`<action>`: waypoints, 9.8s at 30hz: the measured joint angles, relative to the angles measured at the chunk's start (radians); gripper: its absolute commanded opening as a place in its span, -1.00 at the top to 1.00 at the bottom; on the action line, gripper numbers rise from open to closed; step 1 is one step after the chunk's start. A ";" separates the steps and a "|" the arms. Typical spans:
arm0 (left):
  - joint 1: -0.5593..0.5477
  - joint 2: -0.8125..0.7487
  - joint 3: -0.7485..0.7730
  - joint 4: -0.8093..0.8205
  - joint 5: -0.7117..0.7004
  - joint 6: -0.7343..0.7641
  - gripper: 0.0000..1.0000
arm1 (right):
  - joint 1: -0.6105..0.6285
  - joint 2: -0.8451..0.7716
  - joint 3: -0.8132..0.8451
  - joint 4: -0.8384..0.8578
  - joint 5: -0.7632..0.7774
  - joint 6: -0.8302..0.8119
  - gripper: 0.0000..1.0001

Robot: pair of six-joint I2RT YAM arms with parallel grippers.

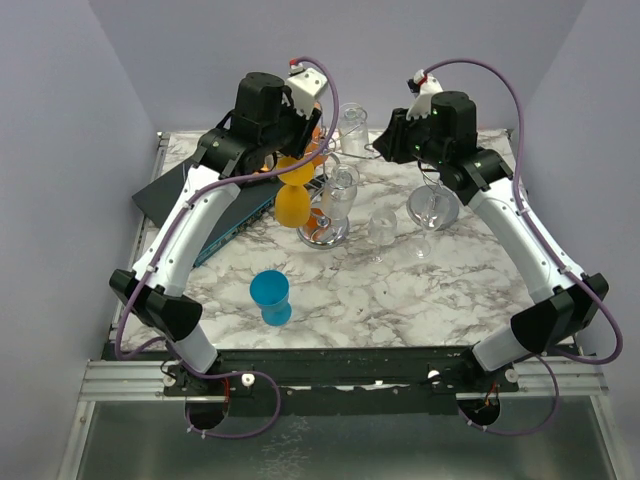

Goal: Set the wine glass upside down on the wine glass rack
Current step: Adjust the wine rack at the center of the board, then pick up the wine glass at the center of the board, then turn the wine glass upside down at the wine rack.

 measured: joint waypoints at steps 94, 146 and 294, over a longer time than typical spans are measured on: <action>0.067 -0.146 0.049 -0.084 0.257 0.079 -0.97 | 0.280 -0.263 -0.127 -0.025 0.008 0.102 -0.37; 0.121 -0.529 -0.332 -0.120 0.214 0.132 -0.97 | 0.706 -0.499 -0.435 0.215 0.375 0.005 0.99; 0.041 -0.183 -0.158 0.130 0.504 0.177 -0.14 | 0.267 -0.545 -0.930 0.620 0.396 -0.056 -0.47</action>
